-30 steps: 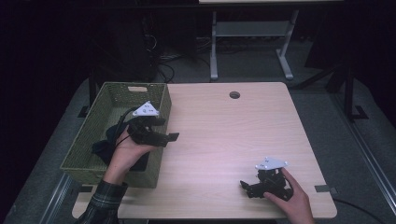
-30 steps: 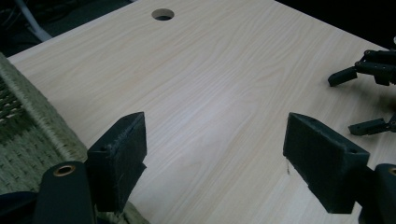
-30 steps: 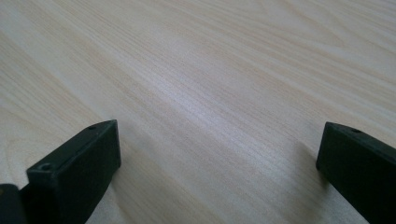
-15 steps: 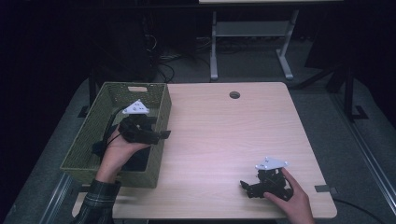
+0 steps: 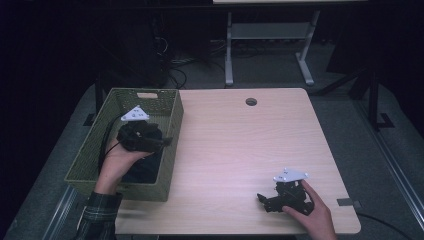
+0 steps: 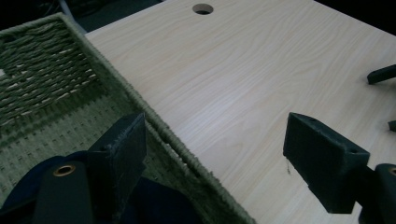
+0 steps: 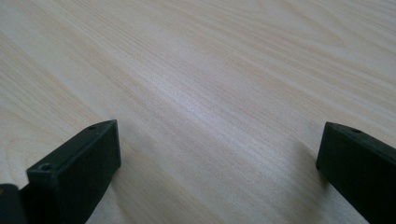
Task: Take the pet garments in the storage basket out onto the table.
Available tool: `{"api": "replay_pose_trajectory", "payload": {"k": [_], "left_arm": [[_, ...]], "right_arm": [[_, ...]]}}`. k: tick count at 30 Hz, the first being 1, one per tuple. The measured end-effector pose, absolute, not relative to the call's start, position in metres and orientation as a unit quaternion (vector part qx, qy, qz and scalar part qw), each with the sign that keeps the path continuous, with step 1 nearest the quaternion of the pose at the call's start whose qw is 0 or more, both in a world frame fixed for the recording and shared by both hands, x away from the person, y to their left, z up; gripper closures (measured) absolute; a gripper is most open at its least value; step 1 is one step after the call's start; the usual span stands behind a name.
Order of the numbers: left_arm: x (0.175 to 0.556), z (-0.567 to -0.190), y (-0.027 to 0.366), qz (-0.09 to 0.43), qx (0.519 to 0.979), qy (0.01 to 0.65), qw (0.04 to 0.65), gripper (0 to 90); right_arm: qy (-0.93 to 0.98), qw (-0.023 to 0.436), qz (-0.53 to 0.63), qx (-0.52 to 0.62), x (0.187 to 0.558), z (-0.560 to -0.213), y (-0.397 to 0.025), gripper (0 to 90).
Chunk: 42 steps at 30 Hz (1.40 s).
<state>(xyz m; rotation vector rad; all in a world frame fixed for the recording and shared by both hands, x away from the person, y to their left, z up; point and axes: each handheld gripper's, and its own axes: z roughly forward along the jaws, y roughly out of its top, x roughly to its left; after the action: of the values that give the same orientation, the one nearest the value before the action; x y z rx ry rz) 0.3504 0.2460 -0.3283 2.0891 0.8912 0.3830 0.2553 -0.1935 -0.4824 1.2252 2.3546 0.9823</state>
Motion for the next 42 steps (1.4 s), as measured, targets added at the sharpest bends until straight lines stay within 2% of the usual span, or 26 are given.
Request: {"api": "replay_pose_trajectory", "payload": {"k": [17,42], "left_arm": [[0.357,-0.337,0.280,0.174,0.820,0.383,0.388,21.0],[0.367,-0.374,0.310,0.154,0.836,0.403,0.339,20.7]], "right_arm": [[0.822,0.155,0.343,0.428,0.255,-0.482,-0.193,0.0],[0.822,0.155,0.343,0.428,0.255,-0.482,-0.193,0.0]]}}
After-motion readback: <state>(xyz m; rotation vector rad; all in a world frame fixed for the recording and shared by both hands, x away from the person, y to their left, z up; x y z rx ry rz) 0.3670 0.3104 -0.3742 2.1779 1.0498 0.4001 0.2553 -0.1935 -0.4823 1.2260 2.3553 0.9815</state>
